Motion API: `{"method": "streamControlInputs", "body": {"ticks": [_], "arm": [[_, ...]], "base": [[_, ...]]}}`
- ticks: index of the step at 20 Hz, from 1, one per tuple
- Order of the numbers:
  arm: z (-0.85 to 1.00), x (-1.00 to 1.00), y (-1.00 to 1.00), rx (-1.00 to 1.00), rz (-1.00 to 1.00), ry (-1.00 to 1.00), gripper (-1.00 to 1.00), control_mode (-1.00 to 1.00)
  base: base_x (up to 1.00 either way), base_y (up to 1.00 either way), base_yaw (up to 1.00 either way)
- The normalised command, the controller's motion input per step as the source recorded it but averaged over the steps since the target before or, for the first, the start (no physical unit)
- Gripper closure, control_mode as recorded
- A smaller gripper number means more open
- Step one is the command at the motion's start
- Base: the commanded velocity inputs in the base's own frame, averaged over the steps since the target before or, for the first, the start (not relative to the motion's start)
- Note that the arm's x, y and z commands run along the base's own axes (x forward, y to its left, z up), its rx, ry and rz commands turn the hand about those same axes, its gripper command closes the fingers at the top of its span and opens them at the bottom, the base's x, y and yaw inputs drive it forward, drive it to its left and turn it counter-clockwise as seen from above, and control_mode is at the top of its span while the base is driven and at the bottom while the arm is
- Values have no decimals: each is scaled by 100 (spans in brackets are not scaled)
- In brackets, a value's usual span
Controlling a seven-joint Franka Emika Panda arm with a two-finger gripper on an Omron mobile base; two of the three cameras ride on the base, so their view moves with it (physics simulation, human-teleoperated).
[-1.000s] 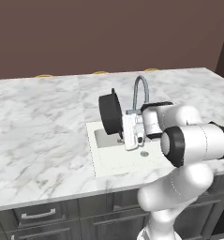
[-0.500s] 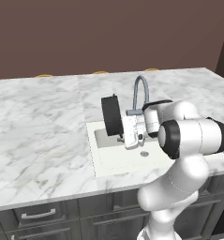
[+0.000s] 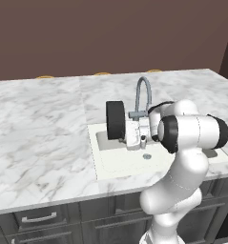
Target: Dump the bell pepper from the pot into the sink. Then turn on the water and wash the bell pepper. Then turn off the water and put the bell pepper back in the pot.
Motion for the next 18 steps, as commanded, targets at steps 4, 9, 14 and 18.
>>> {"method": "streamControlInputs", "body": {"ticks": [4, 9, 14, 18], "arm": [[0, 24, 0, 14, 0, 19, 100, -100], [1, 18, 0, 14, 0, 18, 100, -100], [4, 17, 0, 14, 0, 18, 100, -100], [3, 16, 0, 12, 0, 16, 100, -100]], "base": [[0, 0, 0], [0, 0, 0], [0, 0, 0], [0, 0, 0]]}}
